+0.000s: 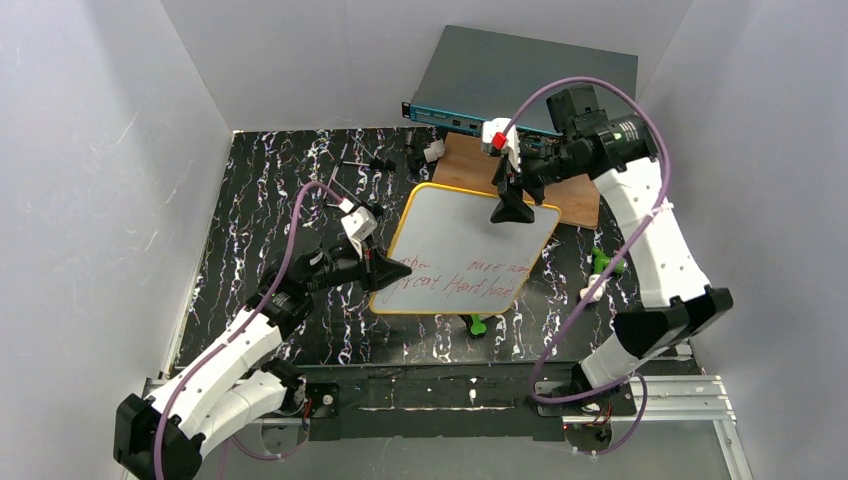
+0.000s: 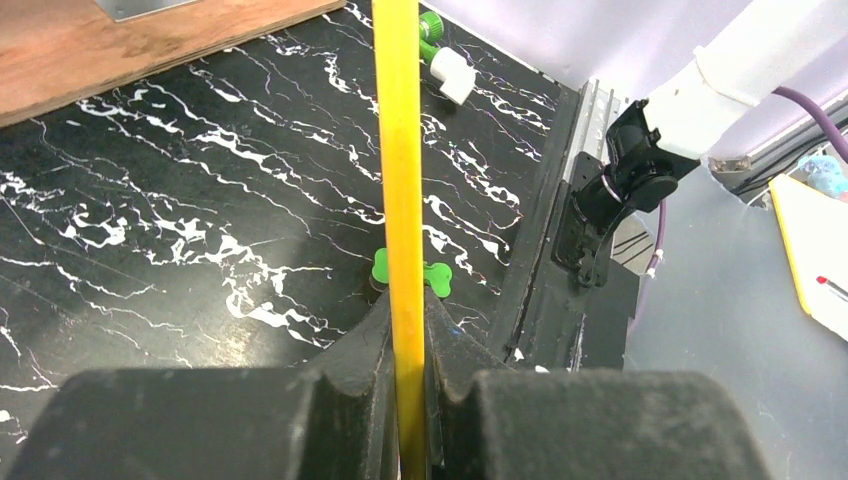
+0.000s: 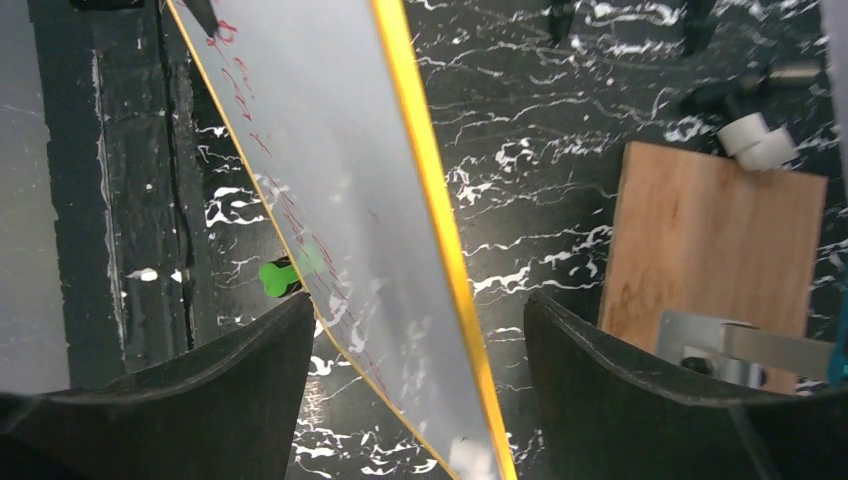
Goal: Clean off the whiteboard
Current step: Adjust the whiteboard.
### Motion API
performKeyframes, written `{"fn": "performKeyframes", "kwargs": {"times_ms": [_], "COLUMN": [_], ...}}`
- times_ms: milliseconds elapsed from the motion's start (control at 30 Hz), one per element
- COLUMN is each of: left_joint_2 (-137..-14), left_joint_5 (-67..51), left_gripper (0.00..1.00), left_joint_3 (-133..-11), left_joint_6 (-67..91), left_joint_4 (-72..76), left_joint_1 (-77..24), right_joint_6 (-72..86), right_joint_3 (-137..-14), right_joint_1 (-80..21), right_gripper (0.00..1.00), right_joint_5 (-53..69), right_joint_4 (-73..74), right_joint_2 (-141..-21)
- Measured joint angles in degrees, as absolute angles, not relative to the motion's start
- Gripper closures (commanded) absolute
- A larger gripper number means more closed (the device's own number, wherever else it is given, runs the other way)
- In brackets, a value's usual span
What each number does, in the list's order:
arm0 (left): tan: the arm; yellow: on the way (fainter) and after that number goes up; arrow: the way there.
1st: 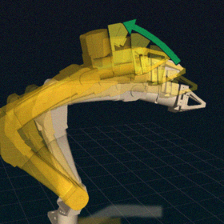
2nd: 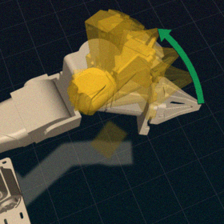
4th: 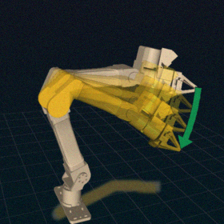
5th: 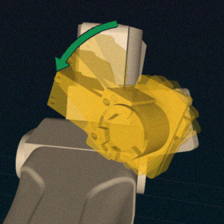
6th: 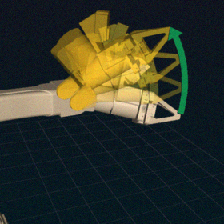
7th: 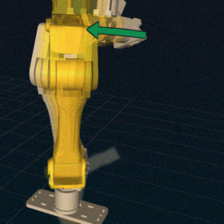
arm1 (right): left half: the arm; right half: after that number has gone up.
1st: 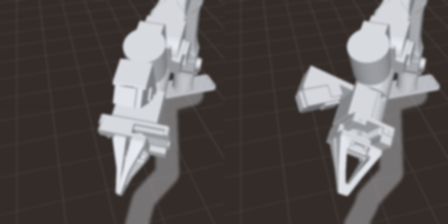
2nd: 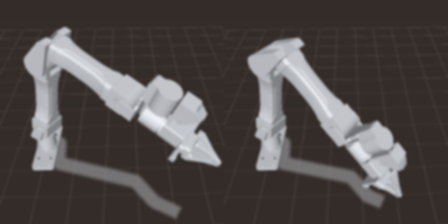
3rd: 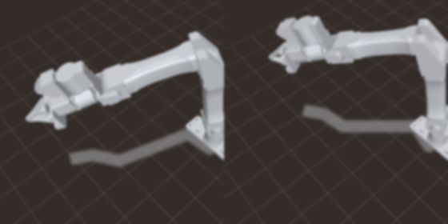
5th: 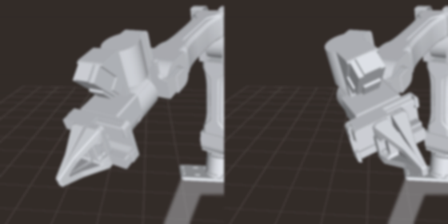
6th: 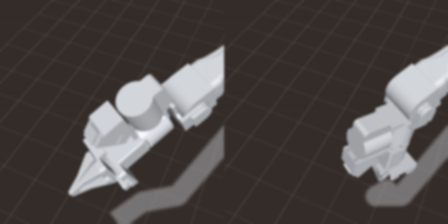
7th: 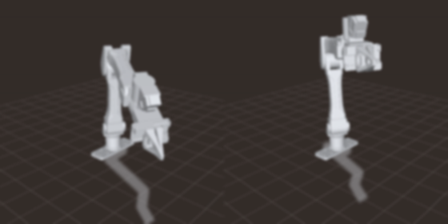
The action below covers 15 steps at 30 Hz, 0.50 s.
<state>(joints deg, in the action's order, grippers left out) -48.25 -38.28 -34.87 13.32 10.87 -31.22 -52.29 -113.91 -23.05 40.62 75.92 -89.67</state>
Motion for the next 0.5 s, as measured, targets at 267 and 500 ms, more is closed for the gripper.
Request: {"fn": "performKeyframes", "kwargs": {"times_ms": [267,500], "left_joint_2": [-50.5,-53.2], "left_joint_5": [-40.4,-41.7], "left_gripper": [1.0,1.0], "left_joint_3": [-36.2,-36.9], "left_joint_6": [10.5,8.4], "left_joint_4": [11.6,13.3], "left_joint_1": [-31.2,-30.4], "right_joint_6": [-55.7,-61.9], "right_joint_3": [-113.8,-113.5], "right_joint_1": [-22.0,-21.8], "right_gripper": [0.4,0.99], "right_joint_5": [43.4,46.3], "right_joint_4": [81.0,86.9], "right_joint_2": [-96.8,-97.8]}}
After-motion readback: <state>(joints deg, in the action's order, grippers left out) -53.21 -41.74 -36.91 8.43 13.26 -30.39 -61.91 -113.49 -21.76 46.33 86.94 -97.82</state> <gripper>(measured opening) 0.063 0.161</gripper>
